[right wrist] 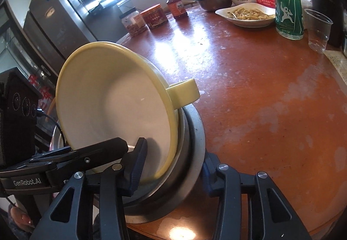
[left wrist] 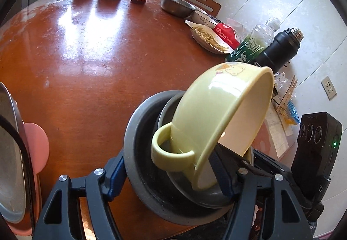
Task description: Organize plates and bowls
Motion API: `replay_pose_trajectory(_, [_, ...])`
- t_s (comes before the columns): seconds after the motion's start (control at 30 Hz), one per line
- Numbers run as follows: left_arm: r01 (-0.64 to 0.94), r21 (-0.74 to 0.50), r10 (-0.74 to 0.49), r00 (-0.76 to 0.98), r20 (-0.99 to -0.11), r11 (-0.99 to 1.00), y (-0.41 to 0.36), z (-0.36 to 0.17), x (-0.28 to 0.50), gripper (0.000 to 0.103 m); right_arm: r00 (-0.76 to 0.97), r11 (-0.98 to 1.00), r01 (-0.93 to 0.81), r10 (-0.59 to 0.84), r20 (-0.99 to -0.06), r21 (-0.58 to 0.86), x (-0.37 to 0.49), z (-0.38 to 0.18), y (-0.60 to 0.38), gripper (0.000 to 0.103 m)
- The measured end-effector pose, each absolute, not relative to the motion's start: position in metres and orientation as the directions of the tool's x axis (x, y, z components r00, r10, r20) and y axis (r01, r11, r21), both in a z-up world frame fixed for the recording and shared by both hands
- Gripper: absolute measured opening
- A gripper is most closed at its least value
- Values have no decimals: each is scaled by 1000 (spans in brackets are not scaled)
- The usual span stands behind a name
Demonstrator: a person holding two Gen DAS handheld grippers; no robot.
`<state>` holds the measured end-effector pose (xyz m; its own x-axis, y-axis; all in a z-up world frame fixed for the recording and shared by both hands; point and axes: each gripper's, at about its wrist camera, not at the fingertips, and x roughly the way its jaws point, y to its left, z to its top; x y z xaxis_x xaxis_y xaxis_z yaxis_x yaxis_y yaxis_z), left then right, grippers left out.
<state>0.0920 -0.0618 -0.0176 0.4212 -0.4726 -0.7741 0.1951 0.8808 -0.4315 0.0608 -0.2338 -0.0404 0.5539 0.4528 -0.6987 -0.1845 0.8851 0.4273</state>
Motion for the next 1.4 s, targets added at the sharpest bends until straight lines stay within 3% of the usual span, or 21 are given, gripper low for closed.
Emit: replay_pose_trajectory(1.4, [178,-353,-390,555,-735,918,-25,44,66,69,605,862,-299,503,-618,409,61,10,-197,45])
